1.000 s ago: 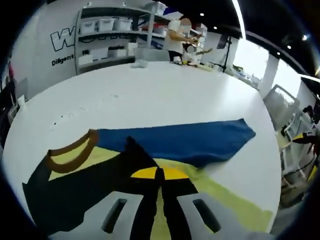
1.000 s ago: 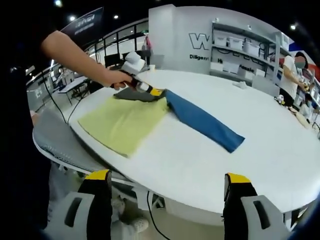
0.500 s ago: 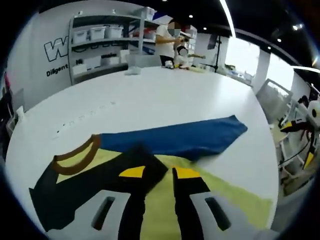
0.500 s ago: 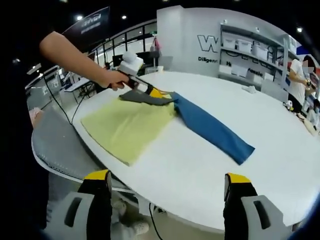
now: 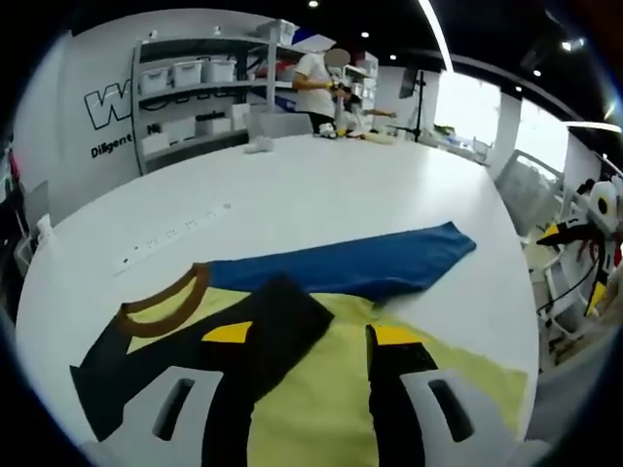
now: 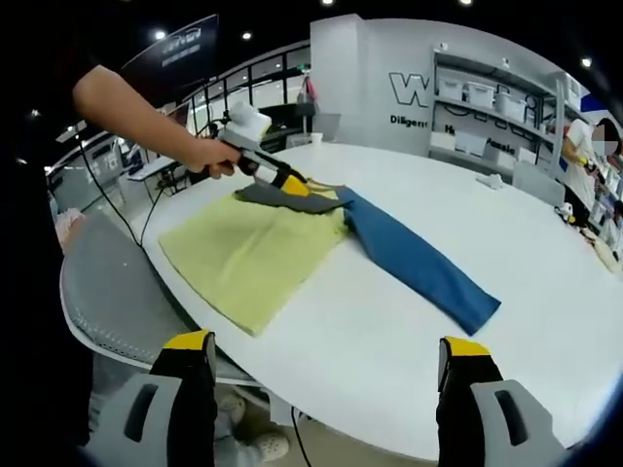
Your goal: Fold the garment on the visible template until the final outline fits inside the template.
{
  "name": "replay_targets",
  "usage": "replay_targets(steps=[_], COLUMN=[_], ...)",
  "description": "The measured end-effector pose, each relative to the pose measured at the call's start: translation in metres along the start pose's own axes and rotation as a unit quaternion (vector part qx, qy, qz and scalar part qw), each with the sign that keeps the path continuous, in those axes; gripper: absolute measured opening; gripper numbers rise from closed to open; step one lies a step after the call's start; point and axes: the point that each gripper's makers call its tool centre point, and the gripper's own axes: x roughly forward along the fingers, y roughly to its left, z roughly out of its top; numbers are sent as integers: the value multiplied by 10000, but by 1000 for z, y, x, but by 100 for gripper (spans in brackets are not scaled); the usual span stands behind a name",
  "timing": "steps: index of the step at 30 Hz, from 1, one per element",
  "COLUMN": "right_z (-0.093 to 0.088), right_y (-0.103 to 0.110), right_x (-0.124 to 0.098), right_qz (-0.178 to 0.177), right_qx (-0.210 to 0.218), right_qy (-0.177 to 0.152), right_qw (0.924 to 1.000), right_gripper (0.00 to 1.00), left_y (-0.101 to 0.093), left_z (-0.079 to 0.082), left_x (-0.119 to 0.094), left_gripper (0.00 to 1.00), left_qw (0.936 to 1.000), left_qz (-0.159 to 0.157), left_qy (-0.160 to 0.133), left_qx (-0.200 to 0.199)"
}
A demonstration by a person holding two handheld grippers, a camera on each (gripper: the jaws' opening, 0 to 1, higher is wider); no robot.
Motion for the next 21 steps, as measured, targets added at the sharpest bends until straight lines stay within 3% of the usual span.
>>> replay_targets(steps=[9,21], right_z=[13,23], right_y=[-1,-7], right_x=[6,18], right_qz=[-51,-147], right_qx=[-120,-333], right_qy=[-64,-82], right_qw=[9999,9993], right_gripper=[95,98], left_y=[5,8], left_z=[-7,-10], left_x=[-21,-50], left_gripper=[65,79], left_qw=[10000,9997], left_qz=[-41,-60], left_qy=[-27,-200], left_qx=[38,-93])
